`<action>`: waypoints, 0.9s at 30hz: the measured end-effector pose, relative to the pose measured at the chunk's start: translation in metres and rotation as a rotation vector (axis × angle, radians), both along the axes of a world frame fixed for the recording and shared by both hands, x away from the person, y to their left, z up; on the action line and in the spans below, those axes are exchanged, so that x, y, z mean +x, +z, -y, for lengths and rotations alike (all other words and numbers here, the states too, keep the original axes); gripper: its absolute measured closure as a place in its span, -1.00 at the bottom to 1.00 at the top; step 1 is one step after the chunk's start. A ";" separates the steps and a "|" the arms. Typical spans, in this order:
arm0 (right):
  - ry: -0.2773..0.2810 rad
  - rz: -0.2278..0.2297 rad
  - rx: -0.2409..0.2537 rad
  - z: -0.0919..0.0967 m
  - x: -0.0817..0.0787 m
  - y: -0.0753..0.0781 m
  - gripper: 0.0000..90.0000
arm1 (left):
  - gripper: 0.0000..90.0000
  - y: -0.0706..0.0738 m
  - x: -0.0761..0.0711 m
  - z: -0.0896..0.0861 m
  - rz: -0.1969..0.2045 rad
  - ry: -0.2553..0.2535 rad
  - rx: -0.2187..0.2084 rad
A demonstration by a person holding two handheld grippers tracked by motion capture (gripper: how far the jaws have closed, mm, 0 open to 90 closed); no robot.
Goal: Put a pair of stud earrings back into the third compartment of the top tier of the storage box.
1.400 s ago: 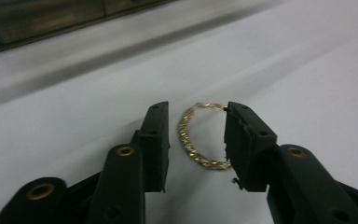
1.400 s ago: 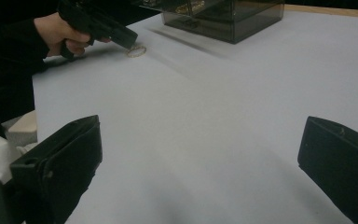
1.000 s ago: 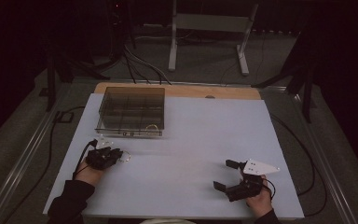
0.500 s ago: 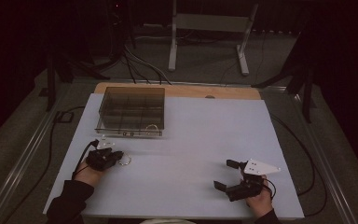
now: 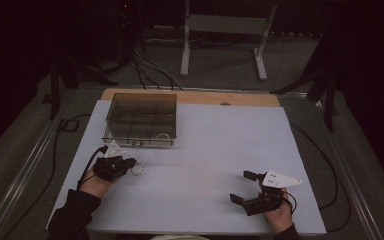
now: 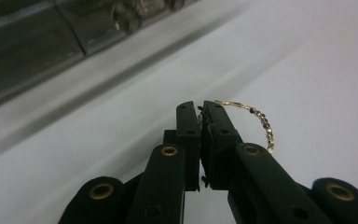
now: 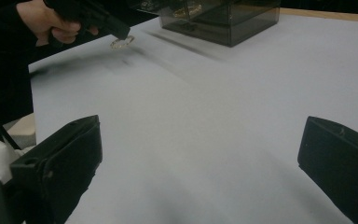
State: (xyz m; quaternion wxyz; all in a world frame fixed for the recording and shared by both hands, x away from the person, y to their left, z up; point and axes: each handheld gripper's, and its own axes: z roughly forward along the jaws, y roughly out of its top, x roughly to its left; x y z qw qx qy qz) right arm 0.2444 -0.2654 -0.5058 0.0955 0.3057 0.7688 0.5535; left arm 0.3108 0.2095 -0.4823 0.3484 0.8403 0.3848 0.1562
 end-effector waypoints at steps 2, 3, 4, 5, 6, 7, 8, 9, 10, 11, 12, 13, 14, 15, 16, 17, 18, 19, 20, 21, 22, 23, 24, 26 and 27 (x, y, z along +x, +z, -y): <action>0.000 0.000 0.000 0.000 0.000 0.000 -1.00 | 0.95 0.005 0.000 0.002 0.012 -0.006 0.004; 0.000 -0.001 0.000 0.000 0.000 0.000 -1.00 | 0.95 0.007 0.000 0.003 0.019 -0.009 0.000; 0.000 -0.002 0.000 0.000 0.000 0.000 -1.00 | 0.95 0.009 0.000 0.003 0.024 -0.008 -0.008; 0.000 -0.001 0.000 0.000 0.000 0.000 -1.00 | 0.95 0.012 0.001 0.004 0.027 -0.012 -0.009; 0.000 -0.001 0.000 0.000 0.000 0.000 -1.00 | 0.95 0.014 0.001 0.005 0.034 -0.013 -0.007; 0.000 -0.002 -0.001 0.000 0.000 0.000 -1.00 | 0.95 0.016 0.002 0.005 0.037 -0.017 -0.012; 0.000 -0.002 -0.001 0.000 0.000 0.000 -1.00 | 0.95 0.019 0.002 0.006 0.038 -0.021 -0.018; 0.000 -0.002 -0.001 0.000 0.000 0.000 -1.00 | 0.95 0.022 0.002 0.007 0.046 -0.020 -0.018; 0.000 -0.002 -0.001 0.000 0.000 0.000 -1.00 | 0.95 0.024 0.003 0.008 0.048 -0.025 -0.022; 0.000 -0.002 0.000 0.000 0.000 0.000 -1.00 | 0.95 0.027 0.004 0.009 0.052 -0.030 -0.023; 0.000 -0.003 -0.001 0.000 0.000 0.000 -1.00 | 0.95 0.029 0.005 0.010 0.060 -0.031 -0.018; 0.001 -0.003 -0.001 0.000 0.000 0.000 -1.00 | 0.95 0.031 0.005 0.011 0.061 -0.032 -0.024; 0.001 -0.005 0.000 -0.001 0.000 0.000 -1.00 | 0.95 0.033 0.006 0.011 0.061 -0.038 -0.029; 0.001 -0.004 -0.002 -0.001 0.000 0.000 -1.00 | 0.95 0.035 0.007 0.013 0.069 -0.039 -0.024; 0.002 -0.004 -0.001 -0.001 0.000 -0.001 -1.00 | 0.95 0.037 0.008 0.014 0.072 -0.042 -0.025; 0.002 -0.004 -0.001 -0.001 0.000 0.000 -1.00 | 0.95 0.039 0.009 0.015 0.075 -0.048 -0.031; 0.001 -0.004 0.000 -0.001 0.000 0.000 -1.00 | 0.95 0.041 0.009 0.016 0.078 -0.046 -0.036; 0.001 -0.004 0.000 -0.001 0.000 0.000 -1.00 | 0.95 0.041 0.009 0.016 0.078 -0.046 -0.036; 0.001 -0.003 0.000 0.000 0.000 0.000 -1.00 | 0.95 0.044 0.011 0.018 0.083 -0.051 -0.035; 0.001 -0.003 0.001 0.000 0.000 0.000 -1.00 | 0.95 0.046 0.012 0.019 0.087 -0.055 -0.041; 0.001 -0.004 0.000 0.000 0.000 -0.001 -1.00 | 0.95 0.047 0.013 0.020 0.089 -0.057 -0.044; 0.001 -0.004 0.000 0.000 0.000 -0.001 -1.00 | 0.95 0.049 0.014 0.021 0.092 -0.062 -0.039; 0.001 -0.005 0.000 -0.001 0.000 -0.001 -1.00 | 0.95 0.051 0.015 0.023 0.097 -0.062 -0.041; 0.001 -0.004 0.002 -0.001 0.001 -0.001 -1.00 | 0.95 0.055 0.018 0.026 0.101 -0.073 -0.043; 0.002 -0.005 0.001 -0.001 0.001 -0.001 -1.00 | 0.95 0.057 0.019 0.028 0.104 -0.075 -0.043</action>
